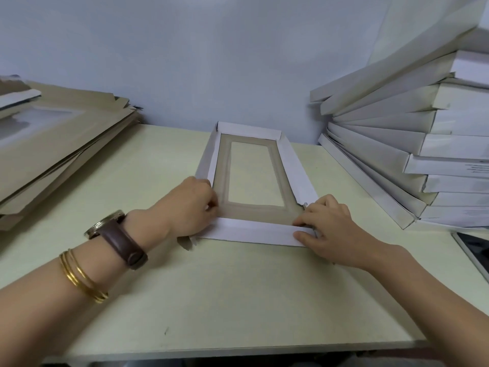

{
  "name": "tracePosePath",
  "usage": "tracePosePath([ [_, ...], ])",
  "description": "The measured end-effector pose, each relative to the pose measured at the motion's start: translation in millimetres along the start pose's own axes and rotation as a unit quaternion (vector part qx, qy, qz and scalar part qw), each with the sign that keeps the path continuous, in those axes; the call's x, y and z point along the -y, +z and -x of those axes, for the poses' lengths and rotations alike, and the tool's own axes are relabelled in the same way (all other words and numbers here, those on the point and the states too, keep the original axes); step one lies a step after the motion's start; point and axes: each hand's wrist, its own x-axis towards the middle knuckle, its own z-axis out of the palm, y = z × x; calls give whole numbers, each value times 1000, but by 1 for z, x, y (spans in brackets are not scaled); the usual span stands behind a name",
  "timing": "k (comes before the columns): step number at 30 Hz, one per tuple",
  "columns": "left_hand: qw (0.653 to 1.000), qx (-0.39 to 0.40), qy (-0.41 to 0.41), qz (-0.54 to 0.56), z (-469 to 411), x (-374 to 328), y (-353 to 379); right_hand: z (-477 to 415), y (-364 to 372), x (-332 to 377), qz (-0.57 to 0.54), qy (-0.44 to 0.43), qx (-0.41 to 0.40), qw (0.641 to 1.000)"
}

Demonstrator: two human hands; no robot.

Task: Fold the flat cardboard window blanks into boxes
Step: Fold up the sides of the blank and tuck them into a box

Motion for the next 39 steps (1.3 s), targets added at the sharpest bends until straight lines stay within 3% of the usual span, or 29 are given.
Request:
tracePosePath([
  [9, 986, 140, -65, 68, 0, -15, -16, -2, -20, 5, -88, 31, 47, 995],
  [13, 977, 155, -97, 108, -1, -19, -20, -5, -27, 8, -133, 30, 36, 990],
  [18, 951, 160, -138, 224, 0, -19, -25, -6, -29, 4, -211, 106, -3, 972],
  [27, 957, 207, -84, 184, 11, -14, -18, 8, -18, -2, -120, 51, 28, 991],
  [30, 969, 187, -45, 158, 18, -14, -15, 14, -12, -5, -110, 53, 13, 992],
  [36, 998, 64, -15, 18, 33, -13, -5, 28, -1, -8, -83, 65, -68, 992],
  [39, 1000, 19, -8, 15, 41, -11, -1, 34, 5, -11, -78, 58, -89, 991],
])
